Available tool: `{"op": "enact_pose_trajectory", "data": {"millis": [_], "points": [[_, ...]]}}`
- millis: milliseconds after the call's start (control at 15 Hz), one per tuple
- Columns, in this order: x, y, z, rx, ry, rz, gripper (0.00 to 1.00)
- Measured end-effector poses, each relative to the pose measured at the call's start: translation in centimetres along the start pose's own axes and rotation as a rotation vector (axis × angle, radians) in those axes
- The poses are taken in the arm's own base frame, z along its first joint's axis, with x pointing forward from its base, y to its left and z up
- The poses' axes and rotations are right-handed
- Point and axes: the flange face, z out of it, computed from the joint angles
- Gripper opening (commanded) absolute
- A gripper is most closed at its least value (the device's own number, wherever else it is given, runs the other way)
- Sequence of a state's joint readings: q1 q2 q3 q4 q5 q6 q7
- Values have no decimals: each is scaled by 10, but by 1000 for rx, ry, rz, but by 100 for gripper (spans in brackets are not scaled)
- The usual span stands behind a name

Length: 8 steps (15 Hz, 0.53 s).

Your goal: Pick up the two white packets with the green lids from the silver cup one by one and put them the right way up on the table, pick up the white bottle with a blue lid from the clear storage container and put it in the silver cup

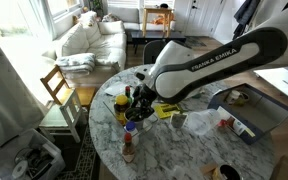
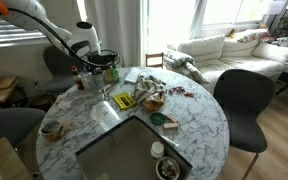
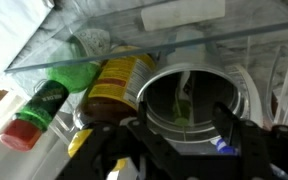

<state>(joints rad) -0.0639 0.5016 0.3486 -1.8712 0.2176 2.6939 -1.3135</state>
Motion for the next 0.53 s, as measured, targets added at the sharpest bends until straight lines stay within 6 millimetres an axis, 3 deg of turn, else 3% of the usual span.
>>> {"op": "enact_pose_trajectory", "data": {"millis": [133, 400, 533], "points": [[0, 0, 2, -9, 4, -5, 42], [5, 1, 0, -17, 14, -14, 8], [9, 3, -4, -25, 21, -17, 0]]}}
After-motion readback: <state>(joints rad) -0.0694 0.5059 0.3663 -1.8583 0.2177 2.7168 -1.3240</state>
